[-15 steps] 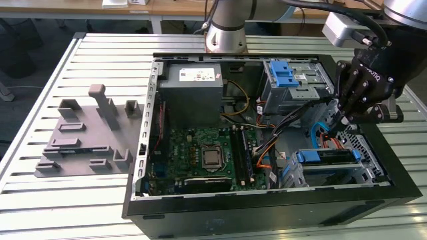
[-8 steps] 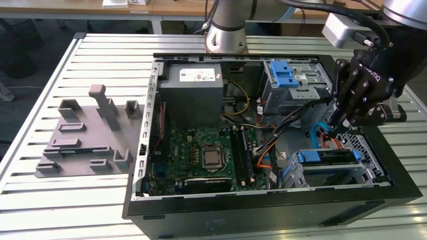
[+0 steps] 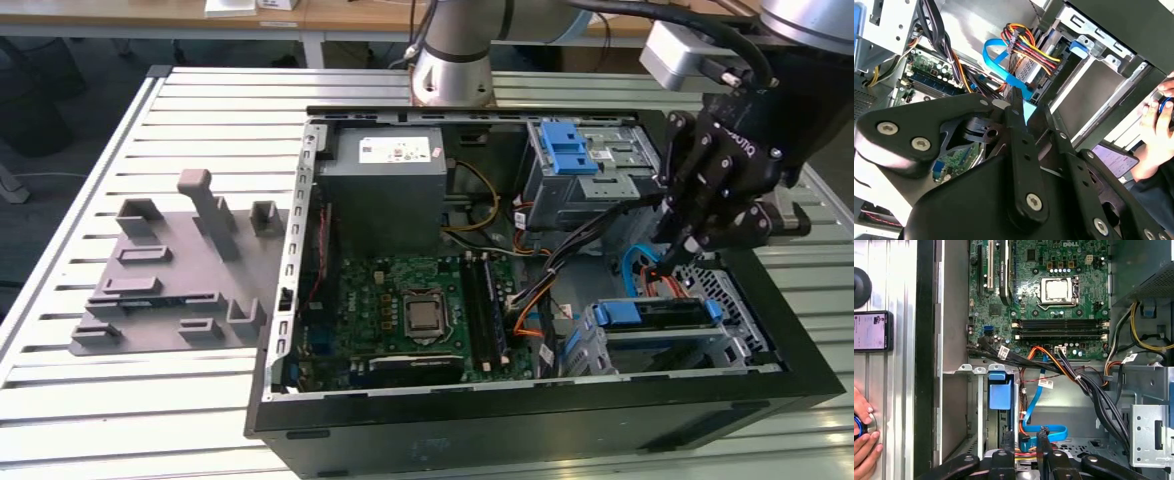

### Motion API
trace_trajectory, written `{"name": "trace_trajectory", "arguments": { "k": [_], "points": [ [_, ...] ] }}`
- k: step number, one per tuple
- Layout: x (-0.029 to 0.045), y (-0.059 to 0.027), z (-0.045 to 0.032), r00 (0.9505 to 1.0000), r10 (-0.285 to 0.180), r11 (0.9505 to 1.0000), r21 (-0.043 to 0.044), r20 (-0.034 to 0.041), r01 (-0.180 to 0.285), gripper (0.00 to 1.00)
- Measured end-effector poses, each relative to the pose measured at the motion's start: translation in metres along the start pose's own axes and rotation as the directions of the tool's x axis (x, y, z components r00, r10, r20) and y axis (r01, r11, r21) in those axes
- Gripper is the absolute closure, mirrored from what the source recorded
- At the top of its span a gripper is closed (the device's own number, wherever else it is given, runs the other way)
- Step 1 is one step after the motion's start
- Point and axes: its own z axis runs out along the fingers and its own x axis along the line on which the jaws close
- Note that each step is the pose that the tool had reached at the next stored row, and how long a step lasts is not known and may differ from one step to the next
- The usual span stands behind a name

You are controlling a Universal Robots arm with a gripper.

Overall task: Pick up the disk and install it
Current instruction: 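Insert the second disk wire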

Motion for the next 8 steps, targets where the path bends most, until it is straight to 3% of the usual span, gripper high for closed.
{"name": "trace_trajectory", "arguments": {
  "k": [8],
  "points": [
    [-0.0053,0.0000,0.0016,1.0000,0.000,1.0000,0.0000,-0.0039,0.000,0.69]
  ]
}}
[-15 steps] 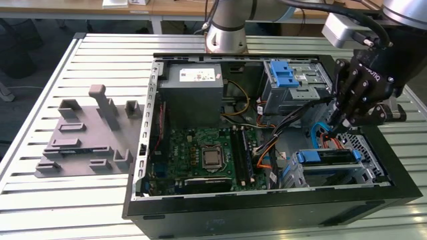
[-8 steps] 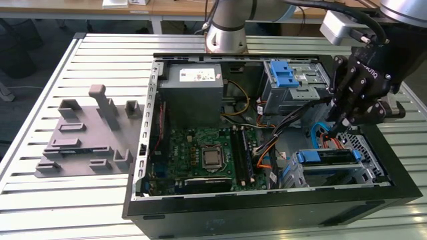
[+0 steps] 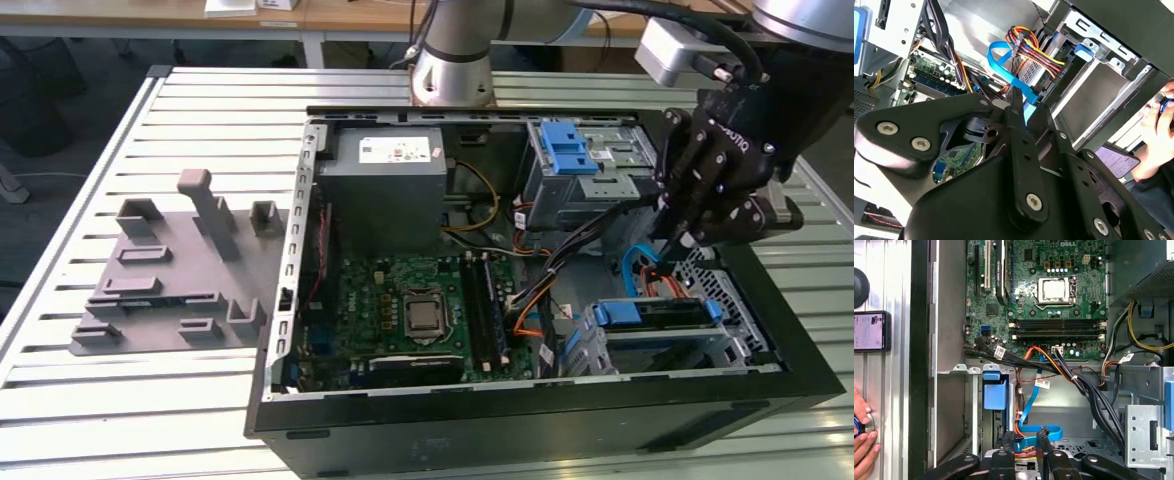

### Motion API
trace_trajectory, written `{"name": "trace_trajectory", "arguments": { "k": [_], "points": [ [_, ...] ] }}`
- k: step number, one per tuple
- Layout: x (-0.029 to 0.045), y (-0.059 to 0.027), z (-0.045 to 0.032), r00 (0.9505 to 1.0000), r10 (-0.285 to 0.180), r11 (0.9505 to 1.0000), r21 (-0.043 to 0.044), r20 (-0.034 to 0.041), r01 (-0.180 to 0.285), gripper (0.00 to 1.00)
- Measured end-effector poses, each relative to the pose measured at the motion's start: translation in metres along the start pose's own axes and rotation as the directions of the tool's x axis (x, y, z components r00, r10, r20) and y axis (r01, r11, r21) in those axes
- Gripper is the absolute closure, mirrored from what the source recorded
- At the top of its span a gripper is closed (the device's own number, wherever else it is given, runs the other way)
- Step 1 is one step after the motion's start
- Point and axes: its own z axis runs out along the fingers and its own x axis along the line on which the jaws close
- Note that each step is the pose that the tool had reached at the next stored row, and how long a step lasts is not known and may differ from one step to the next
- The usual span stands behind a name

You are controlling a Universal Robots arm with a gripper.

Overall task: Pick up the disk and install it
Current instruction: 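Insert the second disk wire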

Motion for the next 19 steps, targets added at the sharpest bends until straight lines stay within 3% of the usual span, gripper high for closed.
{"name": "trace_trajectory", "arguments": {
  "k": [19],
  "points": [
    [-0.0016,-0.0006,0.0172,0.9999,0.000,1.0000,0.0001,-0.0106,0.000,0.70]
  ]
}}
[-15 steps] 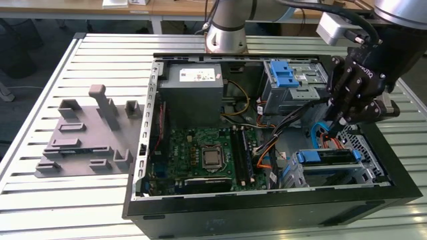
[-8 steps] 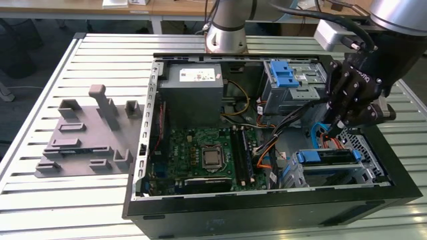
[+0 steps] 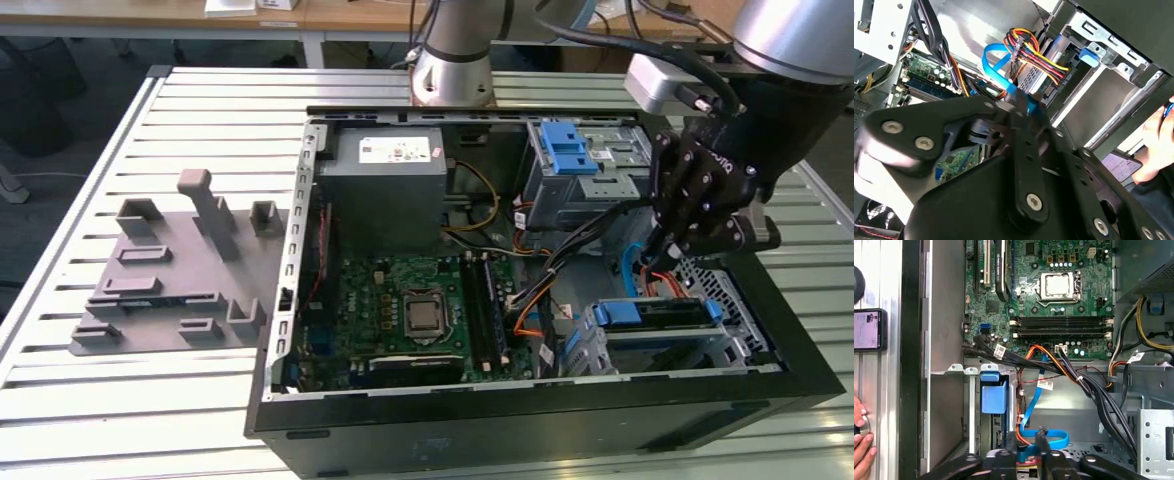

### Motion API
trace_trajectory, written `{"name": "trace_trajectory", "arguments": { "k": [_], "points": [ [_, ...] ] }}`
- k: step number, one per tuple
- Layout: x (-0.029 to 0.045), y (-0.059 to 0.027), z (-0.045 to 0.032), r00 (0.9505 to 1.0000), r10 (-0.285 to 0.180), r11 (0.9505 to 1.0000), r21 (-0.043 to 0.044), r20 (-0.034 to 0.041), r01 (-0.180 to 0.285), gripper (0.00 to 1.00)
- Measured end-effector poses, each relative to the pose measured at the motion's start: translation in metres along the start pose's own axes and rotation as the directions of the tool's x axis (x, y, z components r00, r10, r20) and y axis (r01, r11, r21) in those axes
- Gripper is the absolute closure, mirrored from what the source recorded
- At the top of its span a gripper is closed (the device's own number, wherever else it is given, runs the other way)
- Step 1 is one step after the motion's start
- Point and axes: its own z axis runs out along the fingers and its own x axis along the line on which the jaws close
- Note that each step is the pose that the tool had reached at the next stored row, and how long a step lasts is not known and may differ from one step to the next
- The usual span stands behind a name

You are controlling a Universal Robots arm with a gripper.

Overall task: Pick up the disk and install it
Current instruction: 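Insert the second disk wire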

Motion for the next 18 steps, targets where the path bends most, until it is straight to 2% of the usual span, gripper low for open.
{"name": "trace_trajectory", "arguments": {
  "k": [1,2,3,6,9,12,13,14,18],
  "points": [
    [0.0000,0.0000,0.0000,1.0000,0.000,1.0000,0.0000,-0.0001,0.000,0.76],
    [0.0000,0.0000,0.0001,1.0000,0.000,1.0000,0.0000,0.0001,0.000,0.76],
    [0.0000,0.0000,0.0002,1.0000,0.000,1.0000,0.0000,0.0002,0.000,0.83],
    [0.0010,0.0000,0.0004,1.0000,0.000,1.0000,0.0000,0.0004,0.000,0.84],
    [0.0051,0.0000,0.0010,1.0000,0.000,1.0000,0.0005,0.0003,0.000,0.84],
    [0.0085,-0.0003,0.0026,1.0000,-0.001,1.0000,0.0048,0.0010,0.001,0.84],
    [0.0089,-0.0003,0.0031,1.0000,-0.002,1.0000,0.0065,0.0043,0.002,0.84],
    [0.0092,-0.0003,0.0034,0.9999,-0.003,1.0000,0.0075,0.0120,0.003,0.84],
    [0.0108,-0.0002,0.0049,0.9985,-0.008,0.9999,0.0096,0.0543,0.007,0.84]
  ]
}}
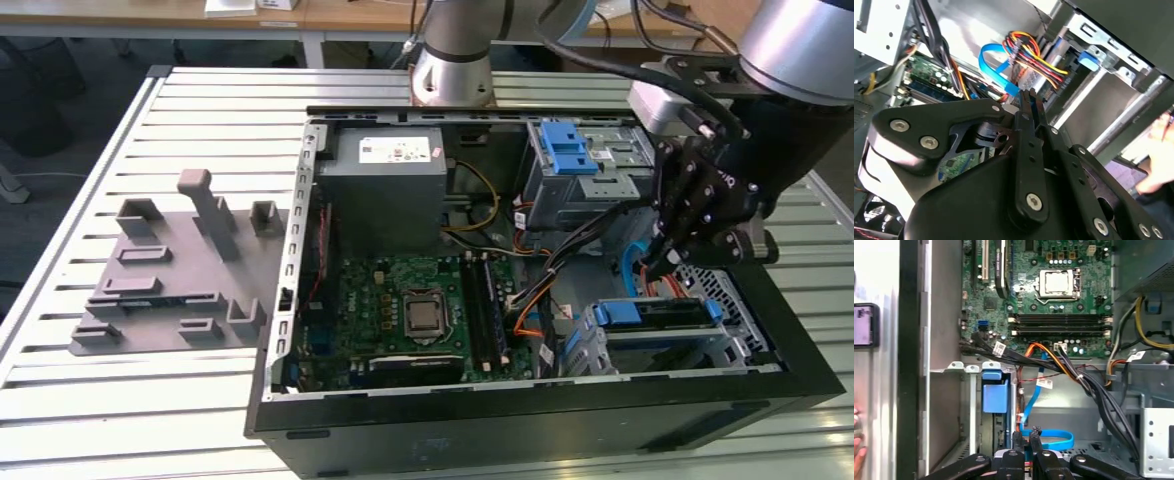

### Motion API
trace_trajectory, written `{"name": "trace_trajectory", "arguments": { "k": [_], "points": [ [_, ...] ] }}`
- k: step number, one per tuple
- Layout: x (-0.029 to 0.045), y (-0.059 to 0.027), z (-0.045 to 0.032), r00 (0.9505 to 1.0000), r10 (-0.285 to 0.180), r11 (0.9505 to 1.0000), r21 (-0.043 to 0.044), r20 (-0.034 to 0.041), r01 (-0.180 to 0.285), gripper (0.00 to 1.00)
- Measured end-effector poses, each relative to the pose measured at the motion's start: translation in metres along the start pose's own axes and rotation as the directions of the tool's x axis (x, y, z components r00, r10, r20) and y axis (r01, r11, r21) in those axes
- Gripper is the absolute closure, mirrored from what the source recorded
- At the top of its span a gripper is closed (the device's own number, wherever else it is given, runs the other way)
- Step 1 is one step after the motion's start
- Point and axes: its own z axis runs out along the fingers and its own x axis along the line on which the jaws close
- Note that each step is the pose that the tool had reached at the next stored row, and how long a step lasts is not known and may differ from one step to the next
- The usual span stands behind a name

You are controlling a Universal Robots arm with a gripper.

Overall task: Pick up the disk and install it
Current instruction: 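Insert the second disk wire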

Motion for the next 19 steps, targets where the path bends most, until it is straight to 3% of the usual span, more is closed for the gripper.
{"name": "trace_trajectory", "arguments": {
  "k": [2,11,19],
  "points": [
    [0.0016,0.0000,0.0013,0.9999,-0.002,1.0000,0.0011,0.0137,0.002,0.84],
    [0.0160,0.0009,0.0082,0.9998,-0.014,0.9998,0.0168,0.0161,0.014,0.84],
    [0.0223,0.0013,0.0130,0.9995,-0.015,0.9997,0.0174,0.0272,0.014,0.84]
  ]
}}
